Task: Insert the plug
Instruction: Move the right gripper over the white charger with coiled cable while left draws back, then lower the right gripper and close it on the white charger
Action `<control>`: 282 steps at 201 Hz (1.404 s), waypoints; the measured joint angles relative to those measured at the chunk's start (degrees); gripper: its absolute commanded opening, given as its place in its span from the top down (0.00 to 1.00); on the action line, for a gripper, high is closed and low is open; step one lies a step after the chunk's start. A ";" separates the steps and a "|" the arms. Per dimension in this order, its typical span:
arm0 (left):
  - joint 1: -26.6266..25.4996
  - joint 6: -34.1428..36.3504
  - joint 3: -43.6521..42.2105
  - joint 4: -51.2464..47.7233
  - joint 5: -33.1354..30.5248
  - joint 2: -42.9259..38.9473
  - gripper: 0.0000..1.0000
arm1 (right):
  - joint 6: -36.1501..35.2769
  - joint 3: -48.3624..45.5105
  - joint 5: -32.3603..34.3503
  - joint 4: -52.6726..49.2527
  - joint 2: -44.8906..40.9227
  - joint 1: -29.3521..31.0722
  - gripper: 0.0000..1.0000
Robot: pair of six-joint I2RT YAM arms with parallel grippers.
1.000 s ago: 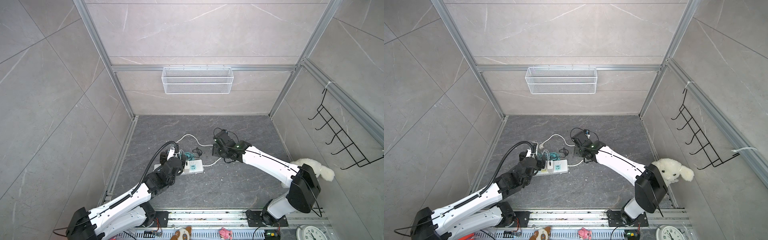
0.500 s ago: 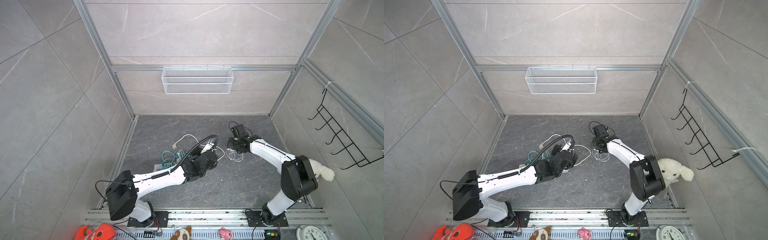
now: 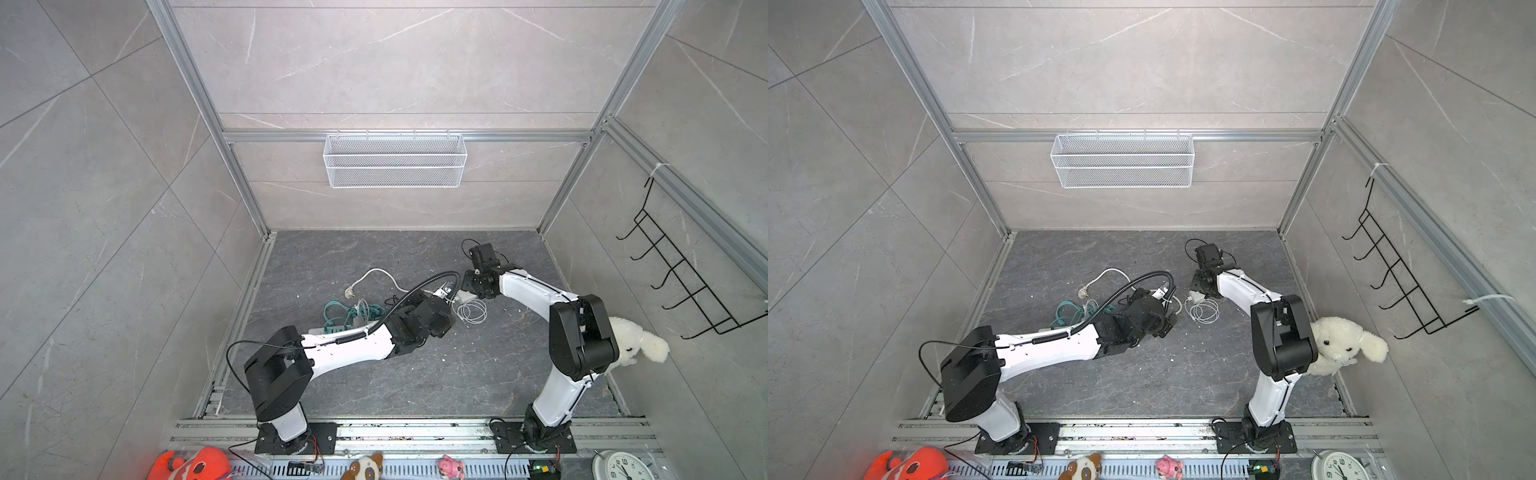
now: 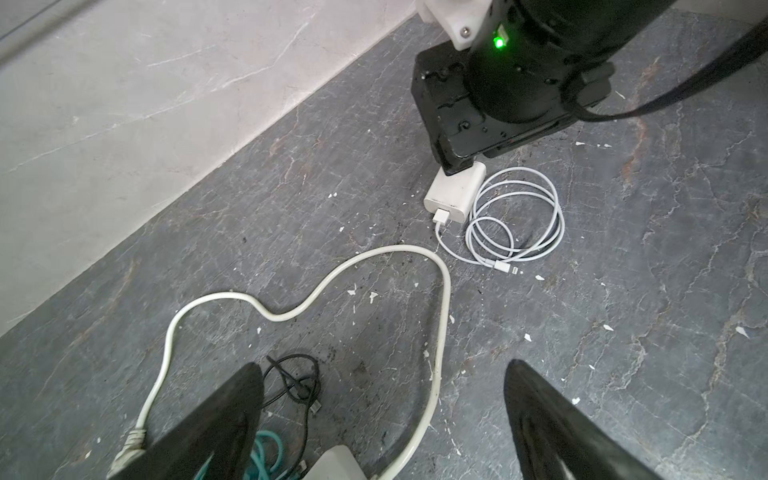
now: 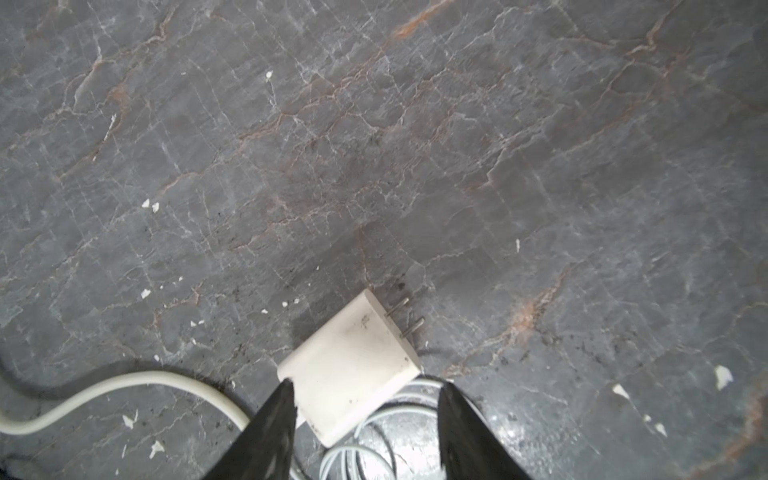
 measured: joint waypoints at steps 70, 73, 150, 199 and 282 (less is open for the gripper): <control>0.50 1.05 0.07 2.12 -0.07 0.72 0.05 | -0.83 1.79 -2.69 -0.90 3.67 -0.39 0.34; 0.61 1.05 0.02 2.23 -0.07 0.72 0.05 | -0.83 1.79 -2.80 -0.96 3.74 -0.39 0.34; 4.37 1.03 -4.76 3.61 -0.28 -0.59 0.05 | -0.61 2.86 -5.38 -2.12 6.25 -0.52 0.35; 4.63 0.98 -7.50 4.63 -0.33 -4.20 0.05 | -0.79 8.31 -7.02 -3.96 10.25 -0.61 0.36; 5.77 0.42 -10.40 4.87 -0.50 -5.95 0.05 | -9.25 21.20 -10.36 -13.51 18.36 3.34 0.35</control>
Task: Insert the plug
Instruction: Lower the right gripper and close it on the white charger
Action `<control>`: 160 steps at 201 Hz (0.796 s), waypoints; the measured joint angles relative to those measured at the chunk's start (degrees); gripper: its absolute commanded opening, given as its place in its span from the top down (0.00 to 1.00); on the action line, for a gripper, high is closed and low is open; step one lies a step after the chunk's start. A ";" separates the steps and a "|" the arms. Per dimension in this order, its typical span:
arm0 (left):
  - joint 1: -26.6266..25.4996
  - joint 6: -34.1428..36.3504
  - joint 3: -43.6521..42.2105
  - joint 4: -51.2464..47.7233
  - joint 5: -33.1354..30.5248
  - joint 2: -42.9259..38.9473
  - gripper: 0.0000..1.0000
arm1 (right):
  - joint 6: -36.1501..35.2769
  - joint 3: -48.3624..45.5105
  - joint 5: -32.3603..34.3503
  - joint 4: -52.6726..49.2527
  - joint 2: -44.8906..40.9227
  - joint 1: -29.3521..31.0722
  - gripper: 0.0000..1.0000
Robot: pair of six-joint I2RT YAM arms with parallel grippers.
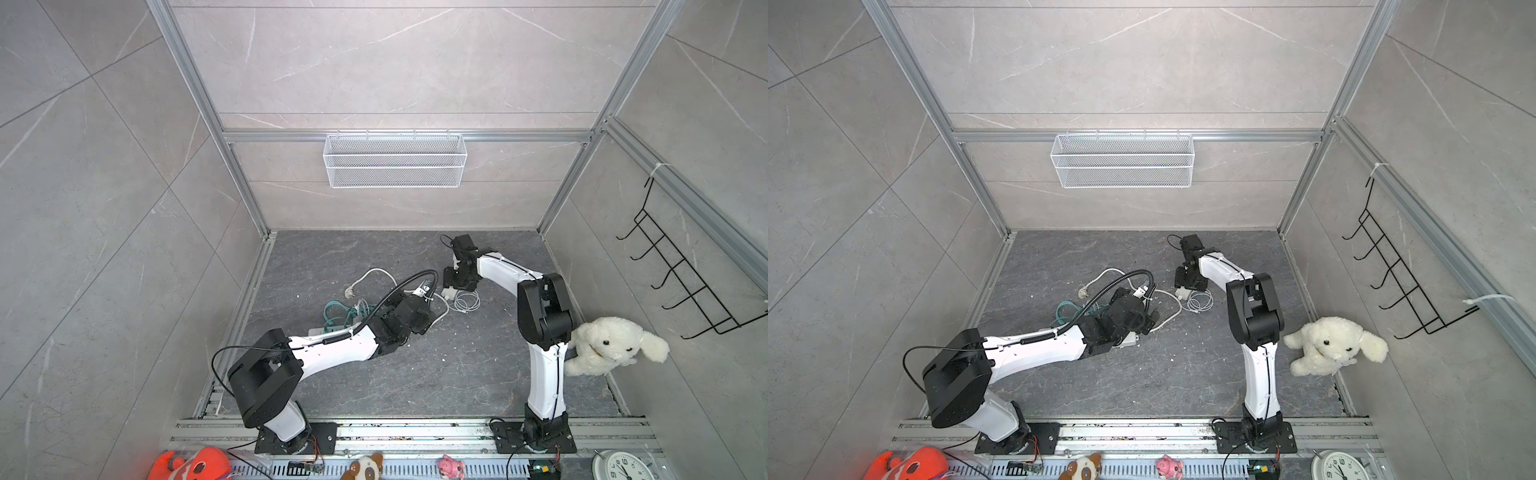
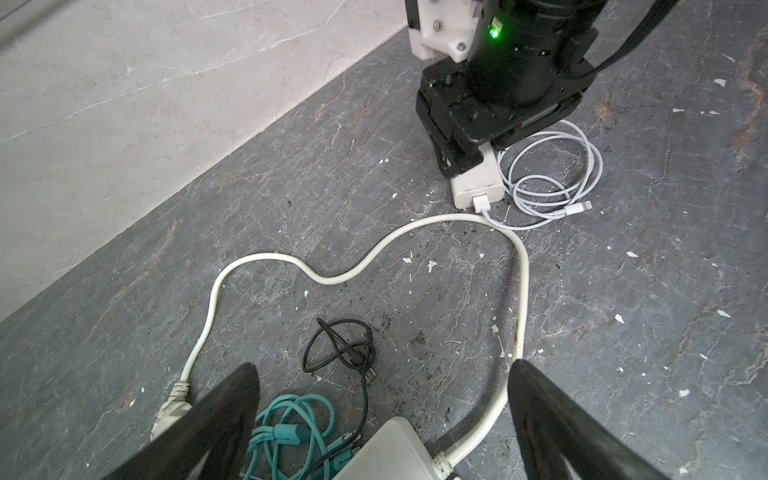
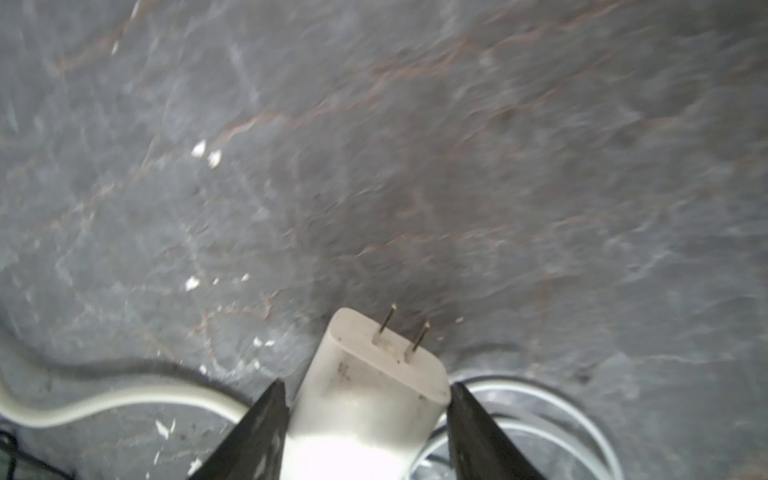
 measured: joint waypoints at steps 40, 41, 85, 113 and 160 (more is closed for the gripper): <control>0.42 -0.22 -0.15 0.00 0.02 -0.02 0.05 | -2.47 1.66 5.70 -4.63 0.20 3.32 0.31; 0.44 -0.22 -0.15 0.00 0.00 -0.02 0.05 | -2.54 1.68 5.81 -4.63 0.20 3.34 0.31; 0.55 -0.50 -0.15 -0.02 0.00 -0.02 0.05 | -2.56 1.49 9.25 -5.27 0.09 3.39 0.32; 0.70 -0.63 -0.15 -0.02 0.00 -0.02 0.05 | -2.51 0.72 9.18 -5.11 -0.02 3.41 0.35; 0.81 -0.63 -0.59 -0.04 -0.04 -1.42 0.05 | -2.60 -2.10 9.22 -4.74 -1.01 3.69 0.38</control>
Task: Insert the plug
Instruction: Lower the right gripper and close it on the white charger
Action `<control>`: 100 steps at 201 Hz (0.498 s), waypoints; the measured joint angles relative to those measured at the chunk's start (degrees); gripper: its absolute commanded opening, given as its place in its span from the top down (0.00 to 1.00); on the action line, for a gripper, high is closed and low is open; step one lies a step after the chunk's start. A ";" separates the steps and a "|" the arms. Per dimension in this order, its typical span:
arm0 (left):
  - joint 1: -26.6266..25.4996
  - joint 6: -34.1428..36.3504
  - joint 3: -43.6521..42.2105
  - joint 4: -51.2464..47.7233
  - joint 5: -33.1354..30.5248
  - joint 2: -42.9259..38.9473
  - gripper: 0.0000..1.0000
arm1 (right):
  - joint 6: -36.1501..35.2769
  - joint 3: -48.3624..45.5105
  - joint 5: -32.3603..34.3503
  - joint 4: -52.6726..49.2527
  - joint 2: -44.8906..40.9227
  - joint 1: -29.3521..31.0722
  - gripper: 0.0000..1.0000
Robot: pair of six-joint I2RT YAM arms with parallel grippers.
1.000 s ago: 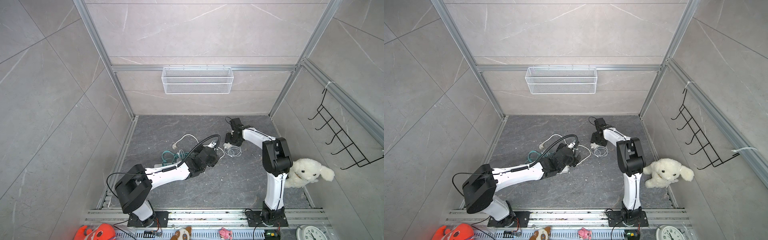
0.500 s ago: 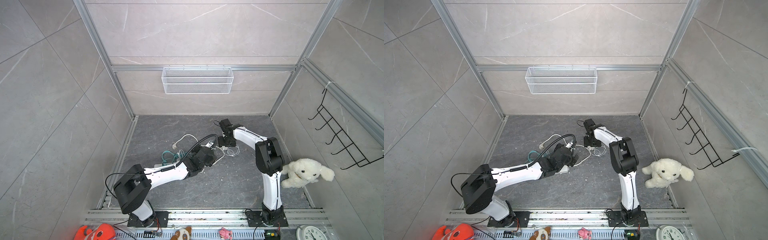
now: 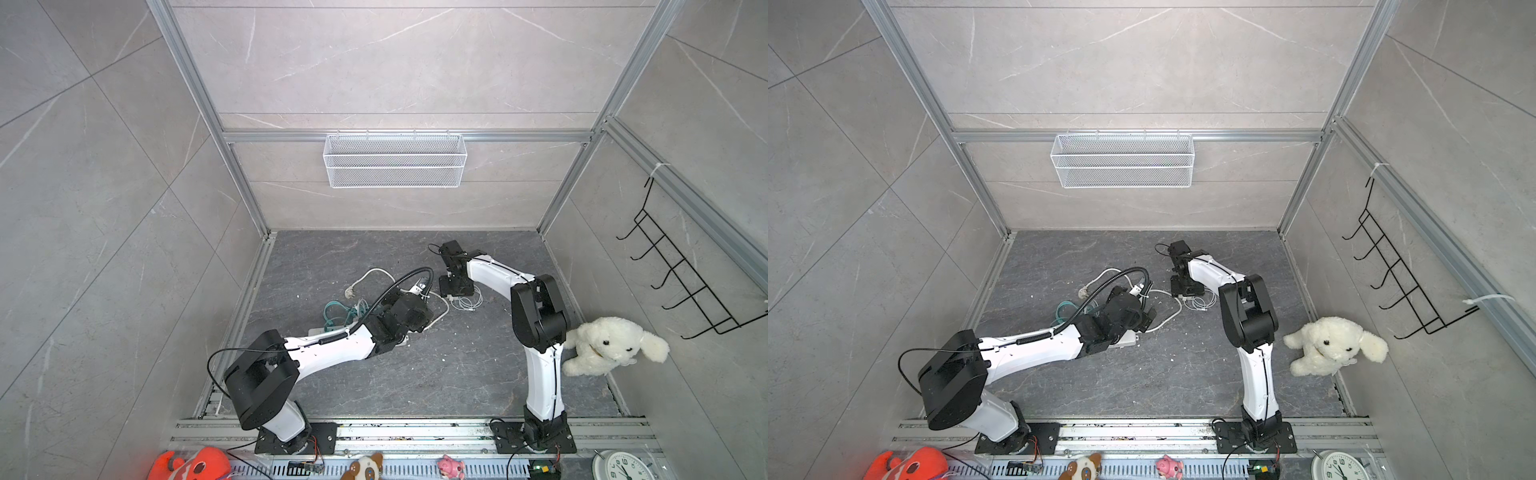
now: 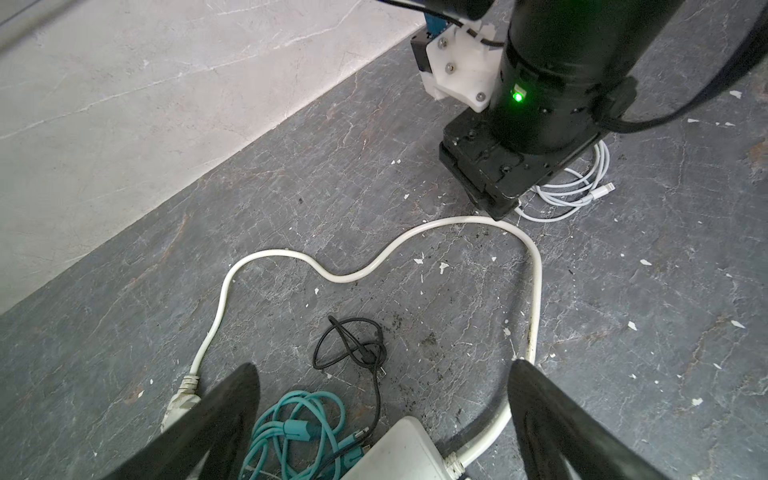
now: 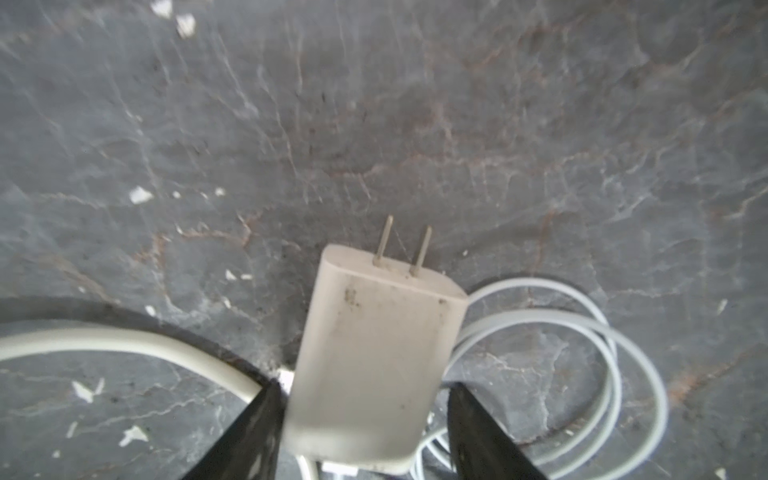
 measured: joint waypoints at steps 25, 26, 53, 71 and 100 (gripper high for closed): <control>0.50 0.04 -0.02 -0.15 -0.07 -0.09 0.05 | -2.19 -3.10 -0.02 -0.55 -1.73 0.09 0.40; 0.55 0.04 -0.02 -0.17 -0.07 -0.09 0.05 | -2.29 -3.10 0.00 -0.57 -1.75 0.09 0.40; 1.68 0.17 -0.02 -0.42 -0.17 -0.09 0.05 | -6.58 -3.15 -0.22 -2.03 -1.84 0.09 0.45; 2.80 0.50 -0.02 -0.46 0.35 -0.09 0.05 | -10.01 -2.95 -0.33 -3.52 -1.84 0.09 0.49; 4.83 1.73 0.07 -1.70 1.79 -0.09 0.05 | -15.41 -2.93 -0.68 -4.92 -1.84 0.09 0.52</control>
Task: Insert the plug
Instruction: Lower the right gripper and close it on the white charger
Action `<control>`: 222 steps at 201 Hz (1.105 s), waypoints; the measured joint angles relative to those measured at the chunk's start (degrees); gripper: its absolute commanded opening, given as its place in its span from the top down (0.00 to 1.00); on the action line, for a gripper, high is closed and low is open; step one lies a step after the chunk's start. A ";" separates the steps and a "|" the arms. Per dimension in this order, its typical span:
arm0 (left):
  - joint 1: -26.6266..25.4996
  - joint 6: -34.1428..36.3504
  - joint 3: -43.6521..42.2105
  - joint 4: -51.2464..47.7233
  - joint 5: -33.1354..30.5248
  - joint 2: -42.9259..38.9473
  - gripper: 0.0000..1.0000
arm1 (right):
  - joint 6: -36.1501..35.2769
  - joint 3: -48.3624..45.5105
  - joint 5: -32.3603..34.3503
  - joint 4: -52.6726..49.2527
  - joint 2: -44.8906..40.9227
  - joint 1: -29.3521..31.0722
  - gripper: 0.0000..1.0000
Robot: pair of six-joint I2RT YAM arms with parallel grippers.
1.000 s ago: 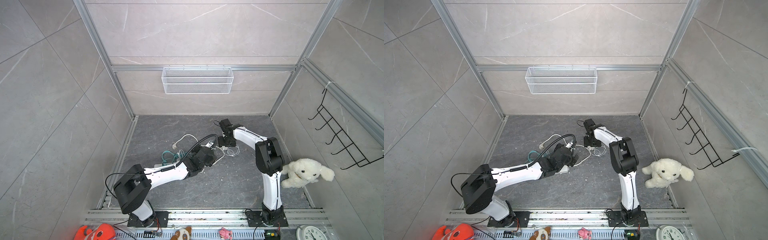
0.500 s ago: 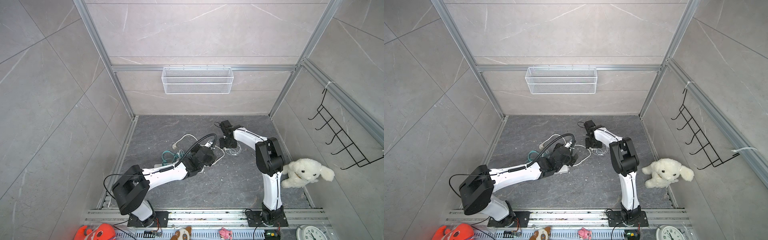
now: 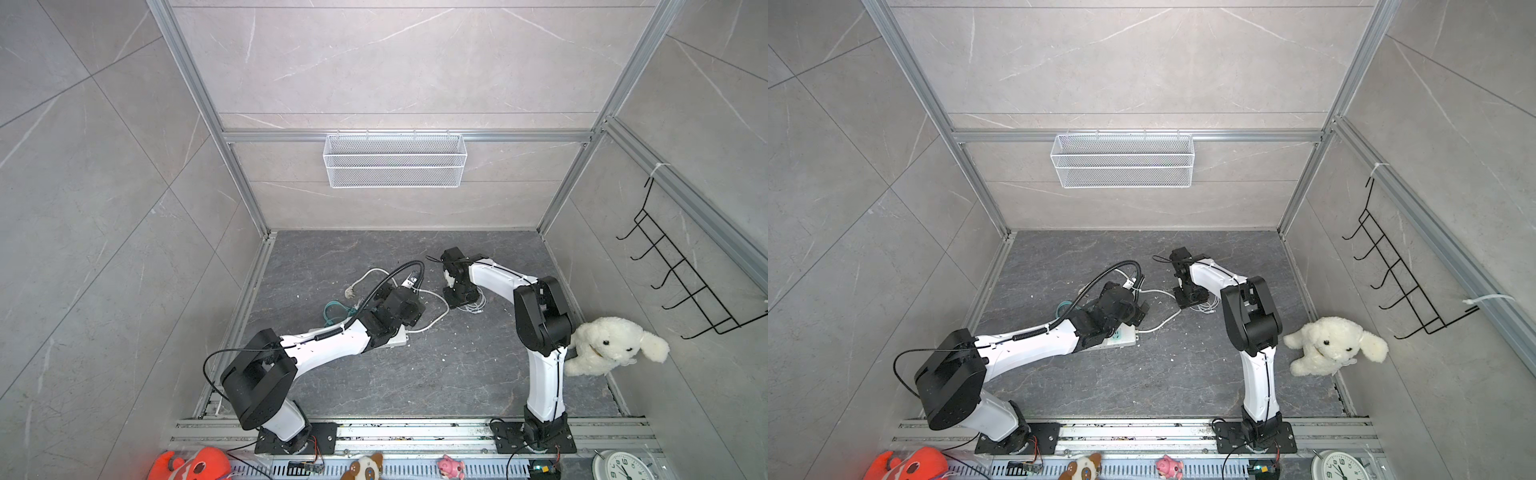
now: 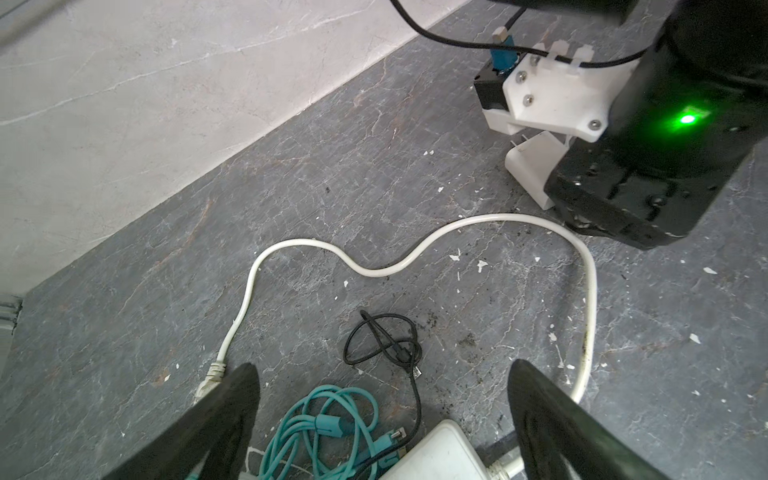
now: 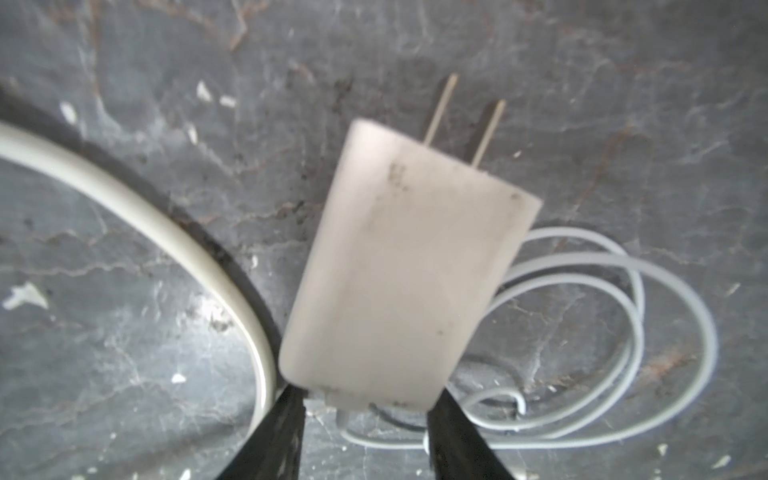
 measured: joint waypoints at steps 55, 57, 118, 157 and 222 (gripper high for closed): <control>4.02 1.36 0.59 -2.73 7.15 -0.02 0.05 | -8.41 -0.61 1.16 -2.36 -0.26 0.00 0.46; 4.13 1.38 0.68 -2.86 7.43 -0.02 0.05 | -8.46 -0.68 1.18 -2.34 -0.35 0.00 0.45; 4.48 1.55 2.93 -4.46 10.10 0.02 0.05 | -6.91 -1.11 -1.40 -0.04 -0.76 0.04 0.39; 4.48 1.46 2.93 -4.81 10.49 0.02 0.05 | -1.44 0.17 -1.88 2.67 -0.81 0.07 0.39; 4.48 0.98 2.93 -5.57 10.34 0.02 0.05 | 7.10 5.77 -0.76 4.46 0.52 0.17 0.39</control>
